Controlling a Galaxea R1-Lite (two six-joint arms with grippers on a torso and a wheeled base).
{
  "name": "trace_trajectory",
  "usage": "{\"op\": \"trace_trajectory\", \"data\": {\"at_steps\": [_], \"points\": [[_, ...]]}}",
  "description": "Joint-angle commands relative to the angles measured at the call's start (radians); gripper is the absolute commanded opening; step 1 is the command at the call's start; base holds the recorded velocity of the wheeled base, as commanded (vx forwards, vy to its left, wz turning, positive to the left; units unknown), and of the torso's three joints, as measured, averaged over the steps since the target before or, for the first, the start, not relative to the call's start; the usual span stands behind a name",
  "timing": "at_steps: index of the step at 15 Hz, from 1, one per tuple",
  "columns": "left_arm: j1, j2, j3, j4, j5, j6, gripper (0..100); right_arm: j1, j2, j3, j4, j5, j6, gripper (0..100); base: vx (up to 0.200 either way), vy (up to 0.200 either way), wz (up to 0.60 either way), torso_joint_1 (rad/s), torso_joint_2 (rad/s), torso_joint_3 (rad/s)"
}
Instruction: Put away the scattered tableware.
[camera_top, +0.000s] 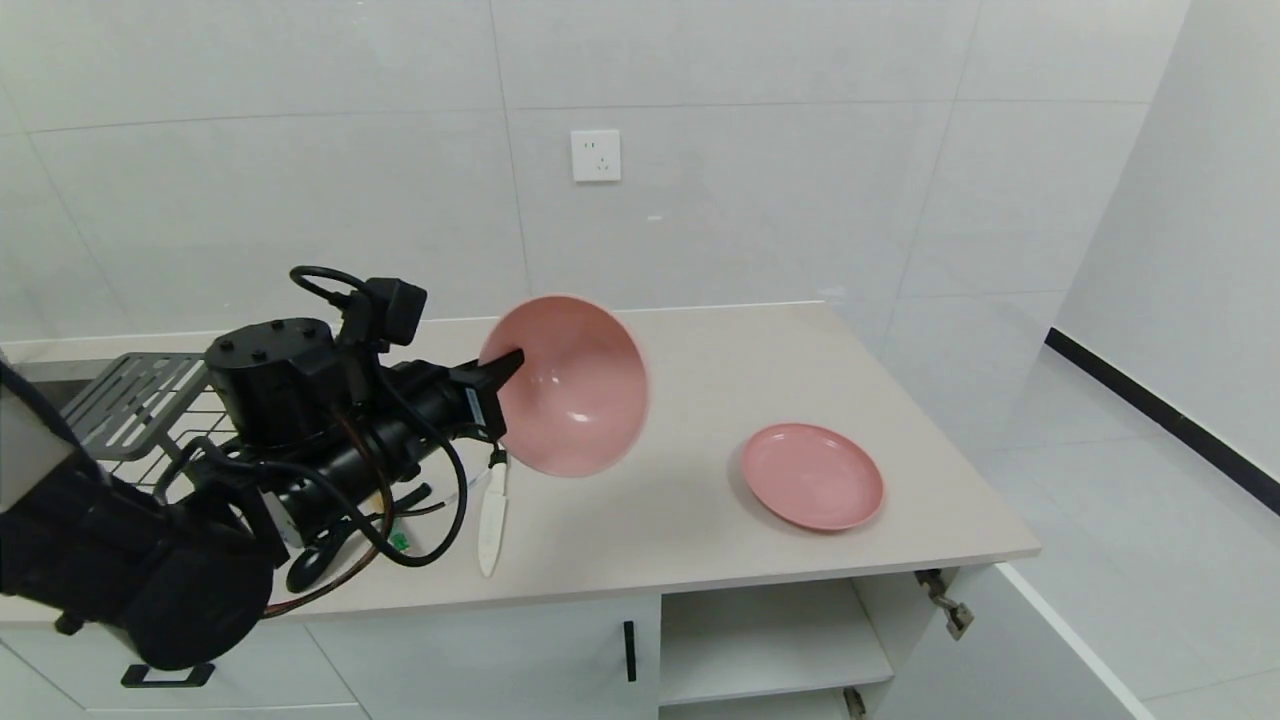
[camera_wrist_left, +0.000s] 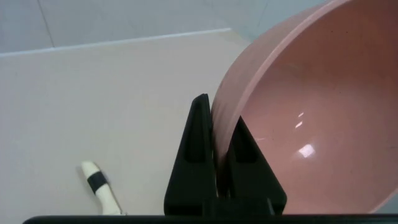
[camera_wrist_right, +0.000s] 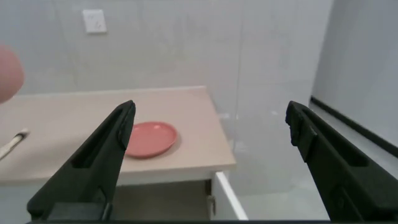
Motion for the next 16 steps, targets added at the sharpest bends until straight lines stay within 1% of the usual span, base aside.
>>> {"op": "trace_trajectory", "data": {"at_steps": [1, 3, 4, 5, 7, 9, 10, 13, 16], "points": [[-0.002, -0.074, 0.007, 0.001, 0.008, -0.001, 0, 0.050, 0.129, -0.094, 0.061, 0.062, 0.000, 100, 0.000, 0.000, 0.00, 0.000, 0.00, 0.000], [-0.006, -0.109, 0.032, 0.003, 0.046, -0.006, 0, 0.103, 0.227, -0.114, 0.046, 0.069, -0.005, 100, 0.000, 0.000, 0.00, 0.000, 0.00, 0.000], [-0.008, -0.122, 0.061, -0.006, 0.049, -0.009, 0, 0.159, 0.336, -0.151, 0.024, 0.068, -0.011, 100, 0.000, 0.000, 0.00, 0.000, 0.00, 0.000], [-0.003, -0.131, 0.076, -0.006, 0.046, -0.015, 0, 0.179, 0.404, -0.176, 0.013, 0.069, -0.011, 100, 0.000, 0.000, 0.00, 0.000, 0.00, 0.000], [-0.002, -0.157, 0.119, 0.006, 0.045, -0.044, 0, 0.218, 0.551, -0.216, -0.057, 0.069, -0.011, 100, 0.000, 0.000, 0.00, 0.000, 0.00, 0.000], [-0.008, -0.192, 0.172, 0.015, 0.043, -0.049, 0, 0.238, 0.674, -0.242, -0.146, 0.072, -0.009, 100, 0.000, 0.000, 0.00, 0.000, 0.00, 0.000], [-0.008, -0.203, 0.182, 0.015, 0.043, -0.049, 0, 0.241, 0.703, -0.246, -0.160, 0.076, -0.009, 100, 0.000, 0.000, 0.00, 0.000, 0.00, 0.000], [-0.012, -0.264, 0.202, 0.015, 0.043, -0.049, 0, 0.251, 0.778, -0.248, -0.171, 0.131, -0.009, 100, 0.000, 0.000, 0.00, 0.000, 0.00, 0.000], [-0.012, -0.278, 0.199, 0.014, 0.043, -0.052, 0, 0.251, 0.816, -0.254, -0.194, 0.143, -0.008, 100, 0.000, 0.000, 0.00, 0.000, 0.00, 0.000]]}}
